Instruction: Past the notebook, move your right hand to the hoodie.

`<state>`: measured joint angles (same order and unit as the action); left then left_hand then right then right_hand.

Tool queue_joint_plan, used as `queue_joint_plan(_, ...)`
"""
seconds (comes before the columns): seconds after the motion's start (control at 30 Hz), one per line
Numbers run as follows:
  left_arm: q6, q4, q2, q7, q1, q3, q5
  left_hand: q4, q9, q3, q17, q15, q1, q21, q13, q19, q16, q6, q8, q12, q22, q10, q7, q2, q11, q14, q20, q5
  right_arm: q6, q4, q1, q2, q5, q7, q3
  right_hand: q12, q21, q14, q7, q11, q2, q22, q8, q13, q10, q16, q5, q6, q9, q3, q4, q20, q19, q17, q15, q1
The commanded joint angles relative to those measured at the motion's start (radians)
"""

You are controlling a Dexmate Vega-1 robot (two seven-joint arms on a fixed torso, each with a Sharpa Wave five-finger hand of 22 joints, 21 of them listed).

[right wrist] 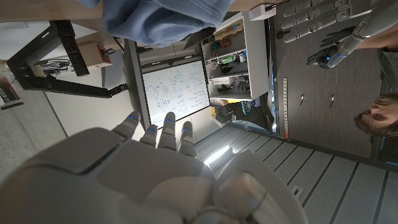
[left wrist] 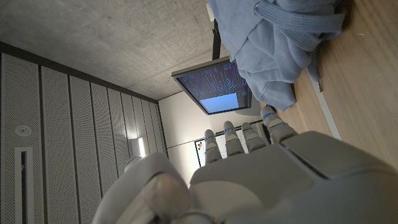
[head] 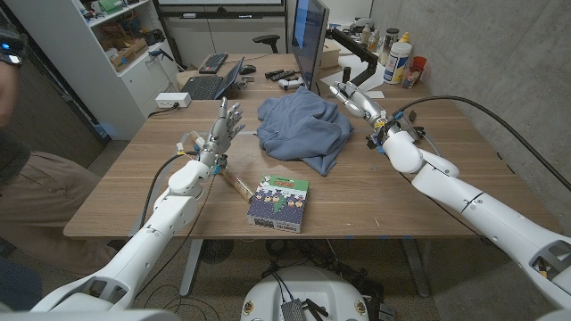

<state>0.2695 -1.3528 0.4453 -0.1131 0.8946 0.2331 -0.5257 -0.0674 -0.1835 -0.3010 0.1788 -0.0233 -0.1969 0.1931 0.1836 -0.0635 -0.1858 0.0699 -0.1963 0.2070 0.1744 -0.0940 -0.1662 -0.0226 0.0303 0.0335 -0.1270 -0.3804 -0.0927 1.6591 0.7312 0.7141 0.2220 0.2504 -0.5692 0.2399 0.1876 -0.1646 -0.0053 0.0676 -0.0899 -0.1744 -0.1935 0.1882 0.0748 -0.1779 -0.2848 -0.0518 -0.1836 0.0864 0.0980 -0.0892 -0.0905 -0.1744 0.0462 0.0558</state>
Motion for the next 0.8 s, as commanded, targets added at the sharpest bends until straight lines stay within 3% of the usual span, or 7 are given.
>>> queue_joint_plan(0.03, -0.001, -0.005, 0.001, 0.011, 0.007, -0.003, -0.004, 0.0, -0.003, -0.01, 0.003, -0.001, -0.006, 0.003, 0.005, 0.002, -0.004, 0.004, -0.001, -0.002, 0.005, -0.006, -0.005, 0.001, 0.001, 0.011, -0.002, 0.0, 0.011, 0.007, -0.014, 0.005, 0.048, -0.005, -0.018, -0.005, 0.002, -0.015, -0.002, -0.001, -0.019, -0.006, 0.002, 0.003, -0.005, 0.003, -0.001, -0.002, -0.003, -0.004, 0.003, 0.0, -0.008, -0.005, 0.0, 0.008)
queue_joint_plan(0.3, 0.001, -0.01, 0.001, 0.013, 0.011, -0.003, -0.006, 0.0, -0.003, -0.01, 0.003, -0.001, -0.006, 0.004, 0.005, 0.002, -0.004, 0.006, -0.002, -0.002, 0.005, -0.006, -0.003, 0.0, 0.0, 0.011, -0.001, 0.0, 0.016, 0.004, -0.03, 0.004, 0.077, -0.017, -0.034, -0.007, 0.003, -0.016, -0.001, -0.005, -0.02, -0.006, 0.002, 0.003, -0.01, 0.002, -0.001, 0.0, -0.003, -0.005, 0.003, -0.001, -0.008, -0.006, -0.002, 0.008)
queue_joint_plan(0.43, 0.0, -0.015, 0.004, 0.017, 0.015, -0.004, -0.006, -0.001, -0.003, -0.01, 0.003, -0.001, -0.005, 0.004, 0.005, 0.002, -0.004, 0.007, -0.002, -0.002, 0.005, -0.006, -0.004, 0.0, 0.001, 0.011, -0.001, 0.001, 0.02, 0.003, -0.037, 0.003, 0.087, -0.022, -0.04, -0.009, 0.006, -0.011, 0.0, 0.0, -0.021, -0.005, 0.003, 0.003, -0.015, -0.002, -0.001, 0.003, -0.003, -0.007, 0.003, -0.003, -0.003, -0.005, 0.016, 0.009)
queue_joint_plan(0.8, 0.004, -0.02, 0.008, 0.017, 0.021, -0.004, -0.011, -0.002, -0.004, -0.01, 0.003, -0.001, -0.005, 0.003, 0.005, 0.003, -0.004, 0.006, -0.002, -0.002, 0.005, -0.007, -0.004, -0.001, 0.001, 0.011, -0.001, 0.001, 0.036, 0.002, -0.054, -0.002, 0.126, -0.027, -0.057, -0.011, 0.006, -0.01, 0.0, 0.004, -0.021, -0.005, 0.003, 0.003, -0.018, -0.003, -0.001, 0.004, -0.003, -0.008, 0.002, -0.003, -0.002, -0.005, 0.009, 0.009)
